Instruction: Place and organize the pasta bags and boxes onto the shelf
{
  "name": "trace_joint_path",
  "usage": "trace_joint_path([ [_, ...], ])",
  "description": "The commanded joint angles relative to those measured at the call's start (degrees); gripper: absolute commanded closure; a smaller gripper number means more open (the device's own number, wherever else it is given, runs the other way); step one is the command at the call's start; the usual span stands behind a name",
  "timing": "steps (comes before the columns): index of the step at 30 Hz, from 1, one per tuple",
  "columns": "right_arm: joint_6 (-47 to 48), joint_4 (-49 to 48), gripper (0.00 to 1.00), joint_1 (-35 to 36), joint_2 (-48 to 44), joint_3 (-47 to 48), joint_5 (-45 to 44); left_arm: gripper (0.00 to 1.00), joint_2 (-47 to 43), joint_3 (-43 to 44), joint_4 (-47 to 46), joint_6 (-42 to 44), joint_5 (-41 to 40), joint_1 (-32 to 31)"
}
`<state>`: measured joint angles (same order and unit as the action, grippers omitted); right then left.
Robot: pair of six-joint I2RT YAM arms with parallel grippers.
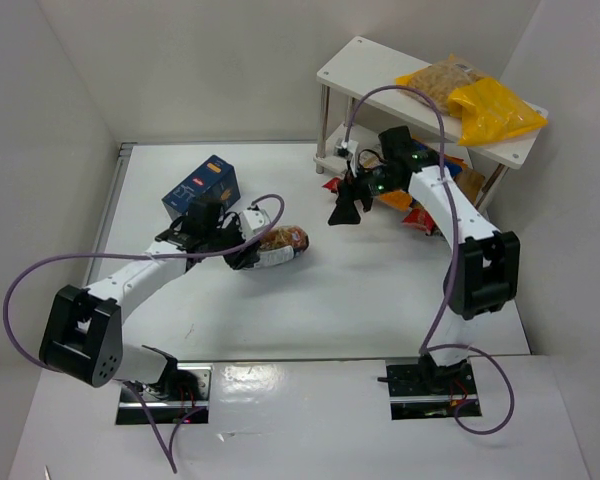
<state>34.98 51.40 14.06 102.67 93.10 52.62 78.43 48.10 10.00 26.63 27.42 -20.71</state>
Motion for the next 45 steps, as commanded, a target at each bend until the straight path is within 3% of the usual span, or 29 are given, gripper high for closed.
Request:
trace_joint_path([
  [1,-0.35,-11.38,0.11,1.23,-4.84,-7.30,3.27,1.00,-2.94,5.25,-0.86,-1.50,10.45,1.63],
  [4,0.97,-19.65,0.09,1.92,-9.41,-16.25,3.28,1.00,-2.33,5.25,0.46,-2.02,13.79,2.87],
  [10,8.17,-30.04,0.09,5.89,-10.84,-23.93,-0.59,1.00,2.51,6.92,4.15,0.78,18.98,7.34],
  [16,14.32,-28.37,0.09,6.50,-3.01,-19.63,-1.90,1.00,6.12,7.98,8.19,4.39,21.01,10.43],
  [26,21.52,-28.37,0.09,8.52,2.27,-16.55,-8.41,1.00,6.64,7.98,8.72,5.01,15.04,10.43],
  [45,30.49,-20.46,0.09,11.42,12.11,-7.14,5.56,1.00,7.79,8.51,11.09,4.48,7.39,8.67],
])
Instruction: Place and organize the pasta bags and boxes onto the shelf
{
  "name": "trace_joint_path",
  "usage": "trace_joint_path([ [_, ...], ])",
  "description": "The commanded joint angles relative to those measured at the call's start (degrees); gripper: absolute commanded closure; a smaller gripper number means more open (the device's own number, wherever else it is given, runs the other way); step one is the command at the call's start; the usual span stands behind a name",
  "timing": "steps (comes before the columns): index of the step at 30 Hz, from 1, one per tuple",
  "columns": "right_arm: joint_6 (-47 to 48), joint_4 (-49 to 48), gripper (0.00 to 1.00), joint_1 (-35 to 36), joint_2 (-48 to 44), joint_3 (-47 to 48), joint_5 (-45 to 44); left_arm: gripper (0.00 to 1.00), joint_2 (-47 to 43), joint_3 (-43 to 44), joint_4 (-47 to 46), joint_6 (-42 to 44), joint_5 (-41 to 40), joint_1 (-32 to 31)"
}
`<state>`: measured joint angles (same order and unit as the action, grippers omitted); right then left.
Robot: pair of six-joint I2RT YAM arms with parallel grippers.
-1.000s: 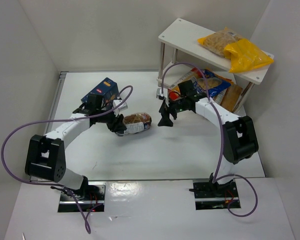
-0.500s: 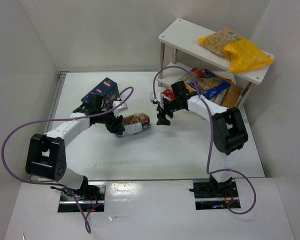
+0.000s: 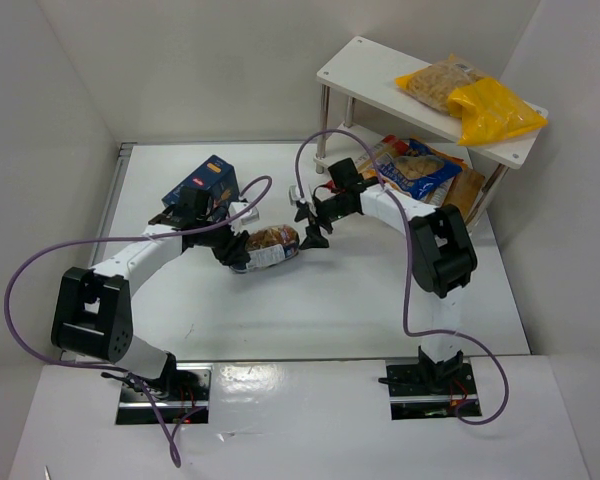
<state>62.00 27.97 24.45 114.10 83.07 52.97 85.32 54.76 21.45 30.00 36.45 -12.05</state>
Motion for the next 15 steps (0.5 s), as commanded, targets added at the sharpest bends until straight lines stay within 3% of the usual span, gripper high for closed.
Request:
trace_joint_path([
  [1,3.48,2.97,0.09,1.04,0.68,2.89,5.91,1.00,0.90,1.84,-0.36,1.11,-1.64,0.01],
  [8,7.44,4.65,0.09,2.80,0.86,-0.36,10.14,1.00,2.65,1.92,-1.59,0.50,-2.17,0.01],
  [15,0.77,-1.59,0.09,3.33,1.38,-1.50,8.47,1.00,3.28,2.45,-1.59,0.50,-1.55,0.01],
])
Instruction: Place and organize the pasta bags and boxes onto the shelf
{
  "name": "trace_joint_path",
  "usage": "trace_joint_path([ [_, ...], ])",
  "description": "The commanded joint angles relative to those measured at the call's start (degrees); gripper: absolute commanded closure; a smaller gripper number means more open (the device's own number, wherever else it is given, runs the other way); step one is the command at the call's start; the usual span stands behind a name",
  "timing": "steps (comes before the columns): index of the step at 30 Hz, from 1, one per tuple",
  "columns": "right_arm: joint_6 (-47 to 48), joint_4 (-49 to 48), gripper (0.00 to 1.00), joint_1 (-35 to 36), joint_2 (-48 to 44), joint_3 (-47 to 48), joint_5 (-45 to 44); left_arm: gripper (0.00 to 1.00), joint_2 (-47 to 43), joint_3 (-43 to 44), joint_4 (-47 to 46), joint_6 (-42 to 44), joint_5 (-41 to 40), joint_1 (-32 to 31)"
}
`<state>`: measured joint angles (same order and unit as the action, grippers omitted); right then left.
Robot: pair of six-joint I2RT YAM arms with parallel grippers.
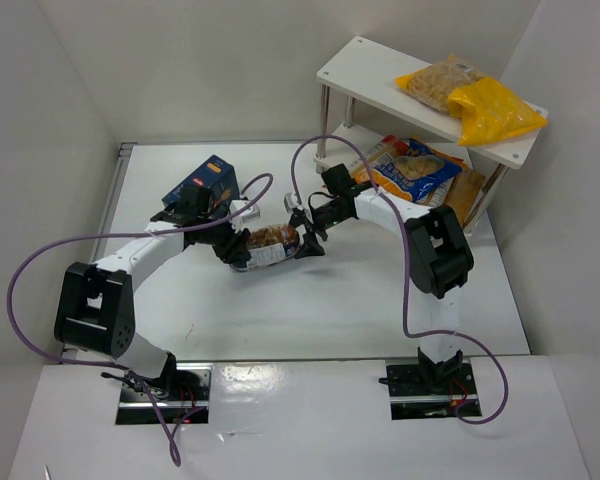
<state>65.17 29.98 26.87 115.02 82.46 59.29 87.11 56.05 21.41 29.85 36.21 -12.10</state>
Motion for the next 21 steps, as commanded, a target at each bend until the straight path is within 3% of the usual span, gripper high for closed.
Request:
trace_joint_path([
  [1,-2.41,-4.31,0.09,0.90,1.25,-0.28,2.15,1.00,1.48,1.16,-1.55,0.65,-1.31,0.06],
  [19,-6.46,-3.79,0.08,3.88,8.90,10.26,0.48,1.00,3.33,2.22,-1.55,0.65,-0.26,0.06],
  [21,-8.72,-3.26,0.16,4.94,10.56,11.93,-0.30,1.00,3.33,2.22,-1.55,0.65,0.27,0.06],
])
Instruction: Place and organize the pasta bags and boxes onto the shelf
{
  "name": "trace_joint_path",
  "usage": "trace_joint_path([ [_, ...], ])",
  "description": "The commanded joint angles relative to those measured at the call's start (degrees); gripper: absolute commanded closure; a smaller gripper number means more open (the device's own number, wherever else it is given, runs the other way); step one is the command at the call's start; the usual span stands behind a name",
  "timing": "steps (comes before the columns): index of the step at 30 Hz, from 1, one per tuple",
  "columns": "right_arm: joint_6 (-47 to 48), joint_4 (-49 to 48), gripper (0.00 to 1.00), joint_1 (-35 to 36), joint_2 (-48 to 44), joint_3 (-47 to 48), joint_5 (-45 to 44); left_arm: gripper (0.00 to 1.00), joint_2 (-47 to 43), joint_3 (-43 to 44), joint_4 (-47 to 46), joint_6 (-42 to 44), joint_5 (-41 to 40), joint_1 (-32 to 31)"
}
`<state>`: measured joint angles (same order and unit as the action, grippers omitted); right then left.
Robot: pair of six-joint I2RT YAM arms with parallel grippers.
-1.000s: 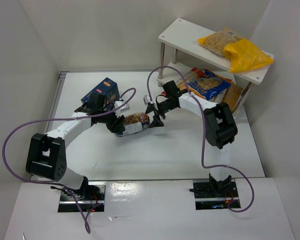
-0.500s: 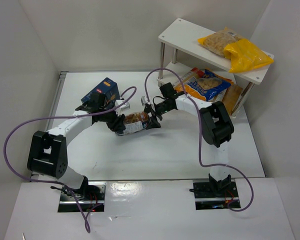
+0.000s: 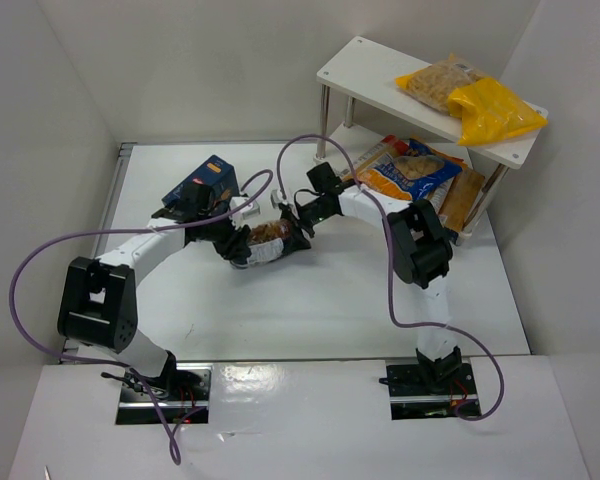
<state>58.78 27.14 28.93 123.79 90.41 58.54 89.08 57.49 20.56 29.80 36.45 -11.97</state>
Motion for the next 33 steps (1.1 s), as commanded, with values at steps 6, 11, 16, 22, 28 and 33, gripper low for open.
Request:
trace_joint_path([
  [6,-11.39,2.66,1.00,8.87,5.50,12.07,-16.25,0.97,1.89,2.00,-0.08,-0.88,-0.49,-0.07],
  [11,-15.81,-11.39,1.00,8.87,-2.40,-0.04,-30.92,0.04,-3.55,3.33,0.28,-4.83,-2.78,1.85],
  [16,-19.23,-22.82,1.00,8.34,-12.15,-12.00,-42.54,0.00,-13.13,4.73,1.06,-9.93,-5.94,8.00],
  [22,-24.49,-28.00,1.00,7.81,-19.97,-18.42,-45.36,0.00,-25.77,3.24,2.29,-16.96,-15.34,13.54],
  [28,-28.46,-29.77,1.00,7.81,-26.83,-20.10,-49.75,0.00,-31.41,-1.59,3.44,-22.41,-20.71,18.02],
  [33,-29.17,-31.96,1.00,8.33,-30.71,-20.63,-54.93,0.00,-33.62,-3.00,2.91,-23.03,-19.76,22.51],
])
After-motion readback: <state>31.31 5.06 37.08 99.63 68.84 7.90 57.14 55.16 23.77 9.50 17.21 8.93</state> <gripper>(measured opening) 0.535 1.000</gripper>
